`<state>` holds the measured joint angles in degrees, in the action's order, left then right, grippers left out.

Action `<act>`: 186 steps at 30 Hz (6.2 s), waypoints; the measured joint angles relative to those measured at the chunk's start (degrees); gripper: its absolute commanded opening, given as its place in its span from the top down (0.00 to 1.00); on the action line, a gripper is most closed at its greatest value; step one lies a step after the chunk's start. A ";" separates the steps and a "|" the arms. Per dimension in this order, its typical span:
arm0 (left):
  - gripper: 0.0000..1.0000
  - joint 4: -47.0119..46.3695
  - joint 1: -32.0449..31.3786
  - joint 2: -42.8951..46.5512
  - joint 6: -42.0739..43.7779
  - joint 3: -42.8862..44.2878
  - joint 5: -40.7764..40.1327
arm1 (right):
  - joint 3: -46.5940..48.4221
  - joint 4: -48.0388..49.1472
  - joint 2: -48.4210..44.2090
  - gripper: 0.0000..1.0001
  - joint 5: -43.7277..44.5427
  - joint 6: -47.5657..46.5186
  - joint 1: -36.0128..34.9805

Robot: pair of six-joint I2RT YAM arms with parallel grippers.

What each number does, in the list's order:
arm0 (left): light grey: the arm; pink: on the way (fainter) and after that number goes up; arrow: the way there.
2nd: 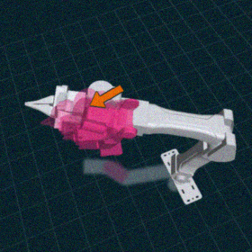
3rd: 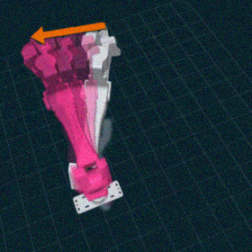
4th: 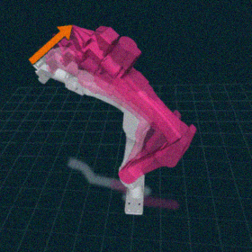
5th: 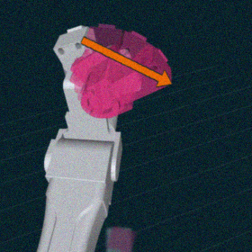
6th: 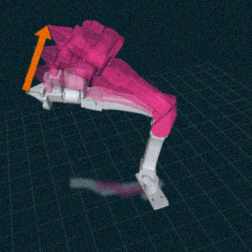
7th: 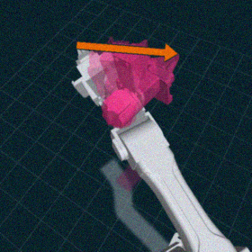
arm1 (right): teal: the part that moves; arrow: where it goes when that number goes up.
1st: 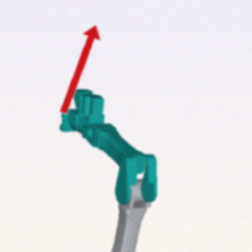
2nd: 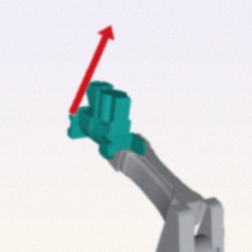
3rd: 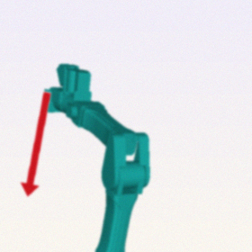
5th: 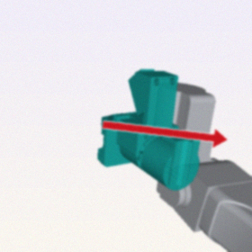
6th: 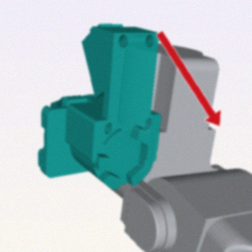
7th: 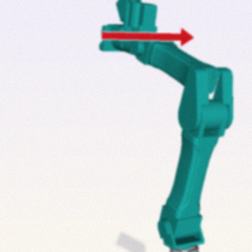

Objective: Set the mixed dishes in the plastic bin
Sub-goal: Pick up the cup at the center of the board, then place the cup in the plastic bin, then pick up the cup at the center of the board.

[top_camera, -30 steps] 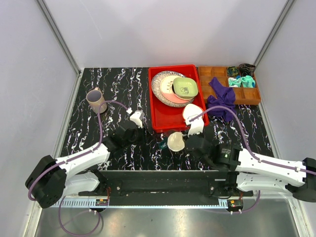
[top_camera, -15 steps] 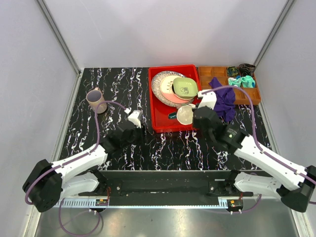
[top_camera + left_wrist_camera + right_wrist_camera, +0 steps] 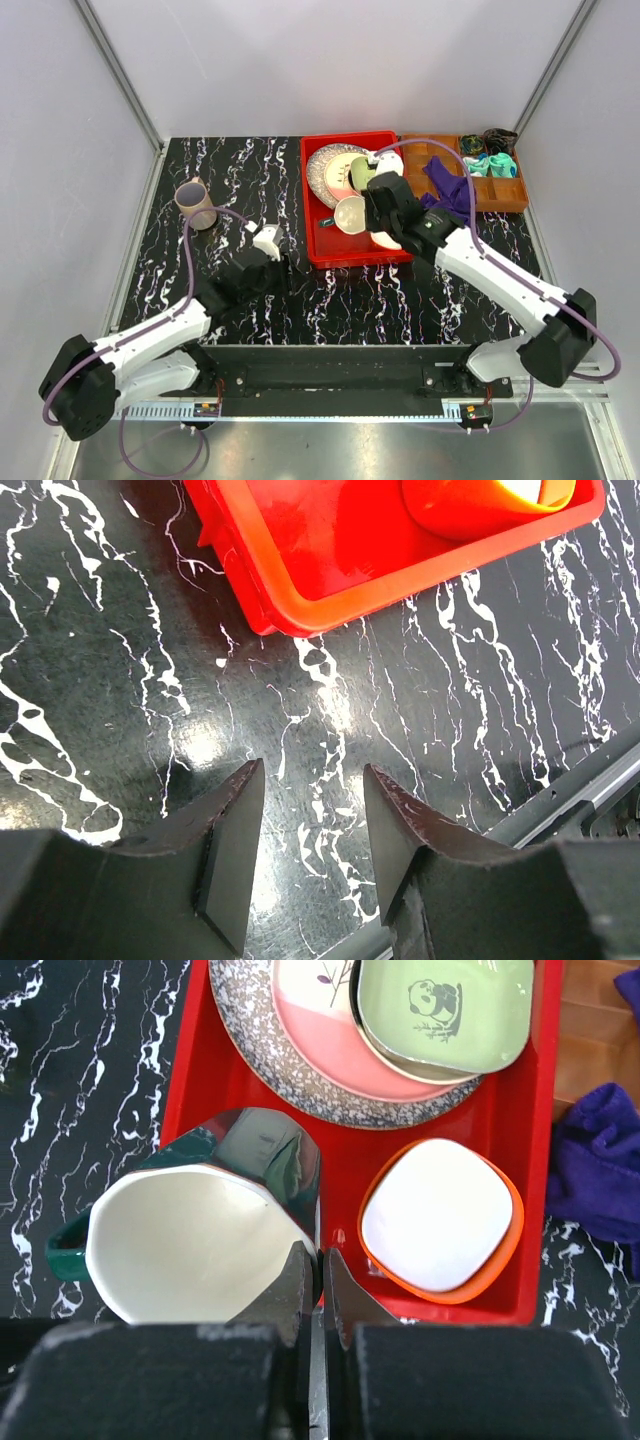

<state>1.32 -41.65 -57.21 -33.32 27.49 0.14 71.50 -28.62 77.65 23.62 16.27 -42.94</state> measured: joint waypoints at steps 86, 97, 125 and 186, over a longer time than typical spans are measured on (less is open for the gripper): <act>0.50 8.44 0.00 8.66 1.70 1.16 -6.27 | 17.38 -17.79 29.18 1.00 -9.77 37.27 7.80; 0.49 9.90 0.00 12.26 1.77 1.20 -7.21 | 18.93 -16.24 31.06 1.00 -11.08 44.04 7.74; 0.49 11.15 0.00 13.38 1.70 1.20 -7.54 | 19.78 -11.02 31.82 0.63 -14.21 45.13 7.61; 0.23 21.00 42.45 -35.91 35.43 51.65 0.63 | -1.81 -3.93 0.28 0.49 -8.76 27.02 7.56</act>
<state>22.33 0.80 -93.12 2.11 79.13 0.78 69.69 -32.56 77.93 14.85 43.29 -35.38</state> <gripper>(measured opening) 0.778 0.500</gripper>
